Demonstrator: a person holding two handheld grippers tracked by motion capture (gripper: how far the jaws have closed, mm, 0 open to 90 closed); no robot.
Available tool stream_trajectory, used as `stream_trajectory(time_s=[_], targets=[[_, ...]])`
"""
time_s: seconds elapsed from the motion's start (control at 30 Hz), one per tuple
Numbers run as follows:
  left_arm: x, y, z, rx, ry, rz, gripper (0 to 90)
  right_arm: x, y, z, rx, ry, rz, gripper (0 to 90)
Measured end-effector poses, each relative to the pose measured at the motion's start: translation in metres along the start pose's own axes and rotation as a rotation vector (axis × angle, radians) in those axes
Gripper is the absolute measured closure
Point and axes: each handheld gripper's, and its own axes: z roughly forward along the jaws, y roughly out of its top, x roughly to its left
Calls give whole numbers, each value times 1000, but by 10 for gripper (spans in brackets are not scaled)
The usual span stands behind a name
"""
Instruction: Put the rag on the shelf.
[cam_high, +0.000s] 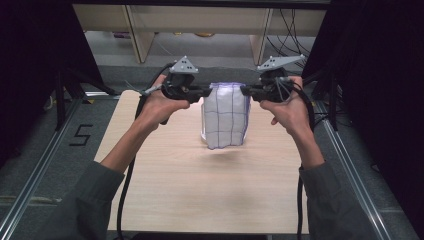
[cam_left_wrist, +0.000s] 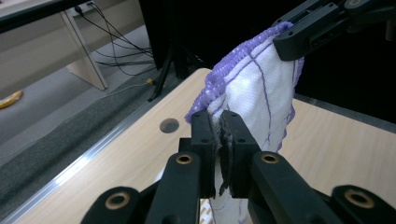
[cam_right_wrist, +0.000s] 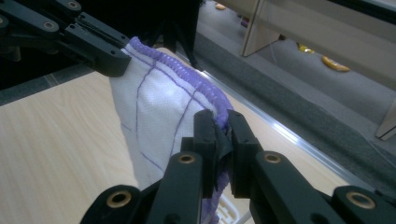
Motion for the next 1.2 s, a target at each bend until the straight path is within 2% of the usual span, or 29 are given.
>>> stream_trajectory(time_s=[0.03,0.17,0.23,0.27,0.3,0.33,0.5,0.63,0.73,0.77,0.8,0.87,0.9,1.0,1.03,1.07,1.1,1.2], targets=[[2,2,1,-2,3,6,842,-3,5,0,-3,-9,-9,847],[9,11,6,-15,20,-22,842,-14,17,6,-4,-33,2,847],[11,13,6,-5,28,-9,842,-16,18,6,3,-31,7,847],[12,15,9,-26,27,-22,842,-18,20,8,-2,-34,9,847],[14,17,9,-27,36,-23,842,-19,21,9,-2,-30,30,847],[15,18,10,-30,38,-25,842,-24,24,12,-7,-37,31,846],[19,24,15,-57,55,-36,840,-32,30,15,-18,-46,53,846],[21,27,17,-65,57,-41,840,-35,34,15,-16,-52,65,846],[23,30,22,-66,65,-59,837,-41,39,17,-16,-74,57,844],[28,31,26,-61,76,-67,837,-44,42,20,-17,-72,77,844],[28,31,26,-61,76,-67,837,-44,42,20,-17,-72,77,844],[33,31,32,-84,80,-104,836,-49,44,25,-20,-81,74,844],[36,30,36,-95,75,-110,835,-52,46,31,-7,-87,94,844],[44,27,45,-124,79,-109,833,-55,47,37,-11,-89,100,843],[48,24,49,-140,82,-130,830,-60,47,47,-5,-96,134,843],[52,23,52,-148,82,-139,830,-60,47,47,-5,-96,134,843],[56,20,57,-160,83,-153,829,-66,45,57,-8,-97,141,844],[65,12,70,-168,93,-186,825,-73,42,67,-2,-104,157,843]])
